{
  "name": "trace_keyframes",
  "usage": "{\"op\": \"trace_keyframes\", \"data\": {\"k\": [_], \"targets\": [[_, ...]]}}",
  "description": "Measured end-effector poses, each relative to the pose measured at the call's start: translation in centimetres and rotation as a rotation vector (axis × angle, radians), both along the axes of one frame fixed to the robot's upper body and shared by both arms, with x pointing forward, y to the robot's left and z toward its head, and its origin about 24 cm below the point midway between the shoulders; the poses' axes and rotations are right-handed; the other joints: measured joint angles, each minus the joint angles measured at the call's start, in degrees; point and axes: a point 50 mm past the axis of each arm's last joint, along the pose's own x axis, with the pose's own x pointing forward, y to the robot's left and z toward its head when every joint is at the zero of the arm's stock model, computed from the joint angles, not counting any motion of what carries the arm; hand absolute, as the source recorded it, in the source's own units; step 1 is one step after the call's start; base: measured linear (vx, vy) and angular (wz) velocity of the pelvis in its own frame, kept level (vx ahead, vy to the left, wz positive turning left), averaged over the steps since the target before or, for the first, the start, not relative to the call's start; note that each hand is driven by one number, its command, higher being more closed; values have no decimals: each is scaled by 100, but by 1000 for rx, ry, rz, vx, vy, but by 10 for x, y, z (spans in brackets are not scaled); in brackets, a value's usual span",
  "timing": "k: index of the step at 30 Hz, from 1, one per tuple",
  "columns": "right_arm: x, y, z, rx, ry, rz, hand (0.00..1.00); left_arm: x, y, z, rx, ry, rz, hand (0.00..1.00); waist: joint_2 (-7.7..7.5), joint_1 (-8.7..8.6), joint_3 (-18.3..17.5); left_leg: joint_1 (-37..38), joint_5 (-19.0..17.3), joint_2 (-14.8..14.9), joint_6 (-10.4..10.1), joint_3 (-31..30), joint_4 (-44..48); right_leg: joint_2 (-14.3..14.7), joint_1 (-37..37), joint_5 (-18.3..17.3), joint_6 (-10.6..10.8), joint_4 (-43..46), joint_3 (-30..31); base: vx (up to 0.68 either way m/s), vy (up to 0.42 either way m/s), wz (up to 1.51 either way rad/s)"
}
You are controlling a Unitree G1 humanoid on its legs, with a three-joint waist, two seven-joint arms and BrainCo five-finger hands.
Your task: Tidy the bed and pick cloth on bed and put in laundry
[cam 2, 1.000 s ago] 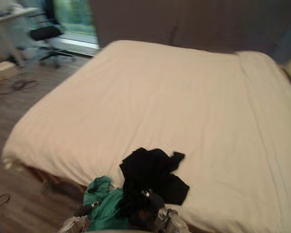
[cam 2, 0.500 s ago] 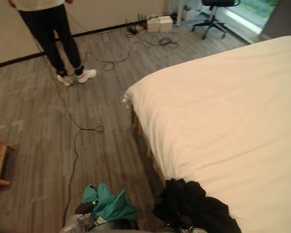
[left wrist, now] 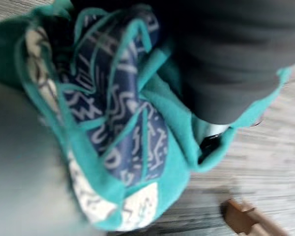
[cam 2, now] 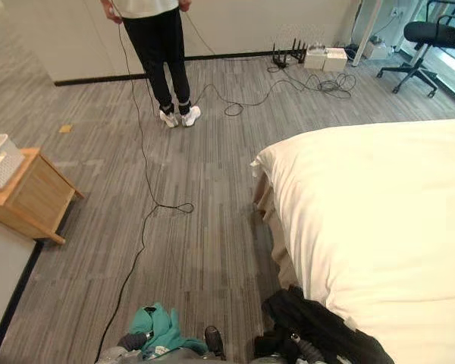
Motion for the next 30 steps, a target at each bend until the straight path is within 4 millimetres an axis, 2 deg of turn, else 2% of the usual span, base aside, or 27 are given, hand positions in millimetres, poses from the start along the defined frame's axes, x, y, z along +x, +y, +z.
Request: {"op": "trace_keyframes", "data": {"k": [2,3,8,13,14,15,16,17,18,20,22,23,25,26,27,28,29,30], "targets": [[-21,5,-4,31,44,-27,100,-3,0,-2,-5,34,2,100,-31,7,-7,43,-2,-8,3,-169,-1,306,-146,-1,0,-93,541,-58,13,51],[-23,32,-9,158,33,-36,100,-12,5,-3,-13,43,82,100,-396,175,-193,451,96,406,-283,-27,-9,835,20,426,-114,-553,980,-58,15,24],[-22,31,-8,154,32,-37,100,-12,5,-3,-13,43,82,100,-385,181,-199,404,76,387,-312,-29,-10,822,20,426,-113,-625,978,-42,18,0],[-3,29,-6,121,27,-28,100,-11,3,-3,-8,36,124,100,-308,211,-221,112,-49,329,-234,39,208,764,-7,417,-104,-970,957,-33,44,-7],[3,28,-5,109,30,-10,100,-6,4,-1,-3,6,151,100,-306,231,-198,-322,-416,429,-202,73,1062,732,-110,413,-114,-960,928,-31,68,-5],[3,22,-4,90,48,5,100,-1,5,2,-3,-25,180,100,-194,376,-141,-796,-833,600,-177,74,2086,735,-178,303,-248,-900,915,-40,59,-20],[5,21,-3,79,58,10,100,0,4,3,-4,-34,183,100,-159,465,-114,-1000,-1012,670,-172,67,2552,721,-179,158,-312,-867,907,-14,41,-41],[10,18,-2,67,71,29,100,-1,6,3,-1,-35,193,100,-93,543,-102,-1270,-1191,746,-239,-40,3209,698,-145,-140,-293,-858,869,-6,21,-35],[18,18,-1,64,69,34,100,0,7,3,6,-34,187,100,-65,531,-99,-1397,-1196,753,-253,-83,3497,648,-102,-266,-263,-860,843,-3,22,-23],[24,17,1,61,70,25,100,0,3,2,11,-29,160,100,3,536,-97,-1378,-1191,730,-247,-13,3496,569,-44,-262,-247,-793,829,-9,54,-4],[27,21,1,63,61,26,100,1,3,3,15,-29,153,100,-39,552,-74,-1375,-1256,667,-283,64,3490,438,26,-269,-236,-840,732,-18,50,14],[31,21,2,58,49,21,100,2,1,2,17,-27,157,100,7,563,-81,-1378,-1342,719,-250,217,3309,331,139,-266,-231,-887,564,-42,9,44],[28,20,1,62,60,-1,100,2,-1,2,16,-26,153,100,21,549,-86,-1379,-1245,773,-304,296,2884,223,439,-253,-160,-1054,354,-54,2,64],[26,20,0,65,70,-5,100,1,-2,2,16,-25,150,100,37,561,-110,-1402,-1011,809,-320,314,2559,187,600,-256,-48,-1173,235,24,51,60],[24,22,-1,71,81,-7,100,2,-2,2,14,-26,145,100,12,611,-154,-1396,-727,766,-270,378,2527,114,688,-329,75,-1245,200,127,138,56],[23,25,-3,81,96,-6,100,3,-3,2,12,-27,136,100,-52,660,-215,-1403,-773,565,-22,431,2489,-39,730,-339,147,-1319,214,203,162,29],[22,26,-4,83,104,0,100,4,-4,2,11,-25,133,100,-64,662,-237,-1393,-835,510,22,480,2457,-93,717,-202,237,-1291,235,315,255,20],[24,29,-4,88,109,10,100,1,-5,1,4,-4,134,100,-24,683,-337,-1346,-944,407,131,487,2337,-160,637,145,149,-1143,388,319,234,4]]}}
